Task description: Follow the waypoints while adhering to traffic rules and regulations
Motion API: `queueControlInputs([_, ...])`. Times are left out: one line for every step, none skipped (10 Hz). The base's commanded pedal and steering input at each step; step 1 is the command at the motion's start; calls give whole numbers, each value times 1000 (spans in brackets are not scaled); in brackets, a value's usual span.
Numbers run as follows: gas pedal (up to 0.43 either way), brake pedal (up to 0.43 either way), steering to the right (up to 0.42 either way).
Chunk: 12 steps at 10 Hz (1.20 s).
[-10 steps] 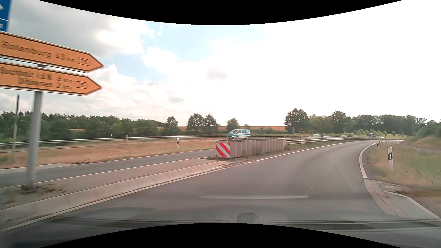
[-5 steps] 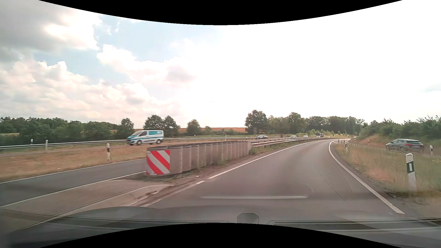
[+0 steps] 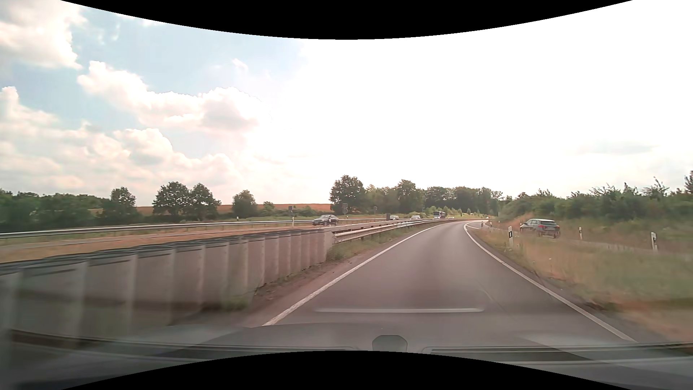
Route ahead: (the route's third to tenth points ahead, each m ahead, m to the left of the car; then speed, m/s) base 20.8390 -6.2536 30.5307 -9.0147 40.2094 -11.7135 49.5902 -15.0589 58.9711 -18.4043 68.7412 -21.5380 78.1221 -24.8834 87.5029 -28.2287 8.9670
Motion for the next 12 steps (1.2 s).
queueControlInputs([378, 0, 141])
queueControlInputs([378, 0, 133])
queueControlInputs([378, 0, 124])
queueControlInputs([398, 0, 114])
queueControlInputs([409, 0, 98])
queueControlInputs([409, 0, 82])
queueControlInputs([429, 0, 67])
queueControlInputs([461, 0, 53])
queueControlInputs([480, 0, 42])
queueControlInputs([488, 0, 36])
queueControlInputs([500, 0, 33])
queueControlInputs([520, 0, 31])
